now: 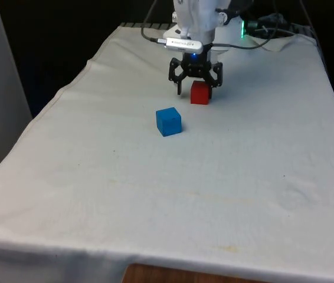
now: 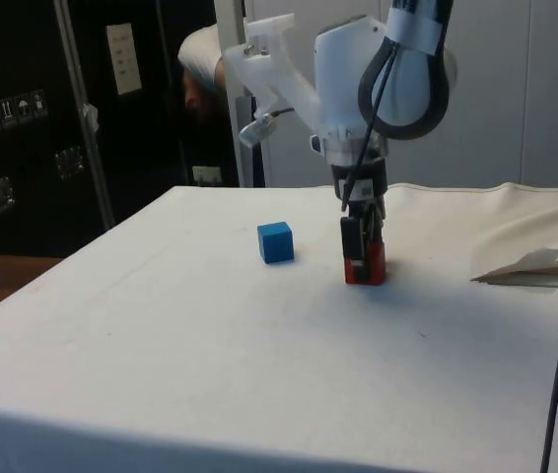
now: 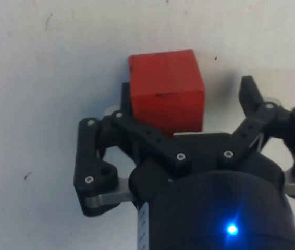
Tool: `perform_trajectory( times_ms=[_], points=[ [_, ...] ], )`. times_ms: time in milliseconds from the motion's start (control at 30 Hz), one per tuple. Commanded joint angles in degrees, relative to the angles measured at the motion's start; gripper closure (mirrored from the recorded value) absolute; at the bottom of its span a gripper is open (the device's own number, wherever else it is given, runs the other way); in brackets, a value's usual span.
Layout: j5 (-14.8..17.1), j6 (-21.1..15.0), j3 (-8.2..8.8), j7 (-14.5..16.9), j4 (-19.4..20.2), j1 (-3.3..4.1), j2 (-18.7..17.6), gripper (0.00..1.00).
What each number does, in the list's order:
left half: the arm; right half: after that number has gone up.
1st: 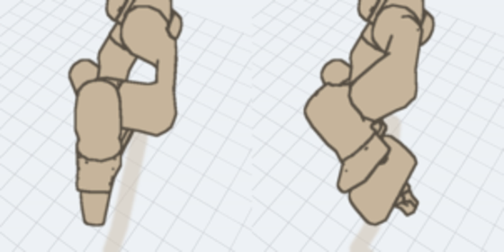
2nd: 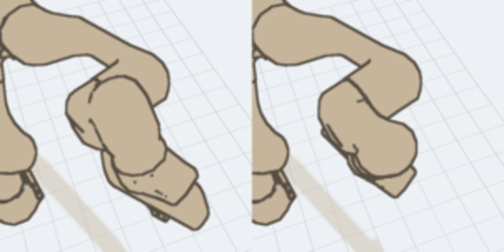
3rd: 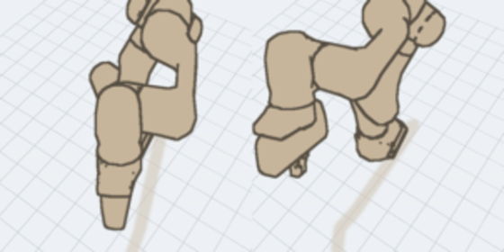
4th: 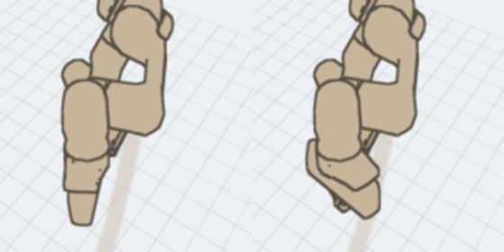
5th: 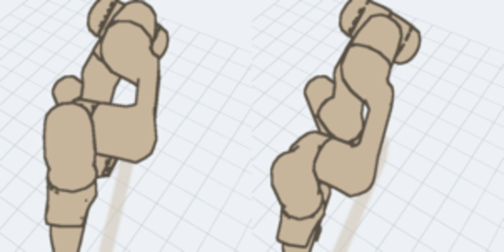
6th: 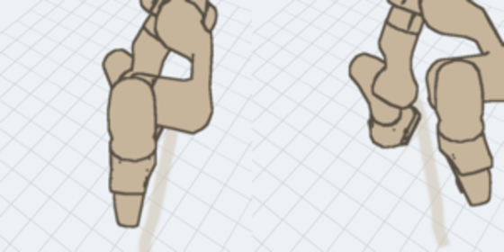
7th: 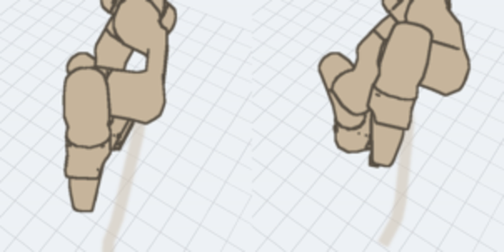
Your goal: Stack the two cubes.
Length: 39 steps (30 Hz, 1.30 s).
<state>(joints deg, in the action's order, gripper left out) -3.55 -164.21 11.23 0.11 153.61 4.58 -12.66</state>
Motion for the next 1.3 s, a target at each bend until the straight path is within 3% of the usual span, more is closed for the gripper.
perform_trajectory(
  times_ms=[0,33,67,100,133,167,267,367,400,433,567,700,733,800,967,1000,1267],
  points=[
    [1.2,-0.6,-0.92,1.0,0.1,-0.69,-0.2,0.11],
    [1.1,-0.7,-0.86,1.0,0.1,-0.69,-0.3,0.21],
    [0.0,-0.1,0.0,0.0,-0.1,0.0,-0.3,0.32],
    [1.1,-0.7,-0.86,1.0,0.0,-0.69,-0.4,0.32],
    [1.1,-0.7,-0.86,1.0,-0.1,-0.69,-0.5,0.44],
    [1.1,-0.7,-0.86,0.9,-0.1,-0.69,-0.7,0.66],
    [1.1,-0.9,-0.86,0.9,-0.1,-0.69,-0.7,0.98],
    [1.0,-0.9,-0.8,0.9,-0.1,-0.69,-0.8,1.0],
    [0.0,-0.1,-0.06,0.0,-0.4,-0.06,-0.7,1.0],
    [1.0,-0.9,-0.8,0.9,-0.1,-0.69,-0.8,1.0],
    [1.0,-0.9,-0.8,0.9,-0.2,-0.69,-0.9,0.99],
    [0.3,1.7,-0.23,0.4,-1.0,-0.23,0.5,0.99],
    [0.0,0.5,0.0,0.0,-1.1,-0.06,-0.3,0.99],
    [0.1,3.6,-0.06,0.2,-1.7,-0.06,1.4,0.99],
    [-0.1,7.2,0.0,0.2,-2.6,0.0,3.4,0.99],
    [-0.1,6.4,0.0,0.1,-2.3,-0.06,3.2,0.99],
    [0.1,13.9,-0.11,0.3,-4.9,0.0,6.7,0.99]
  ],
)
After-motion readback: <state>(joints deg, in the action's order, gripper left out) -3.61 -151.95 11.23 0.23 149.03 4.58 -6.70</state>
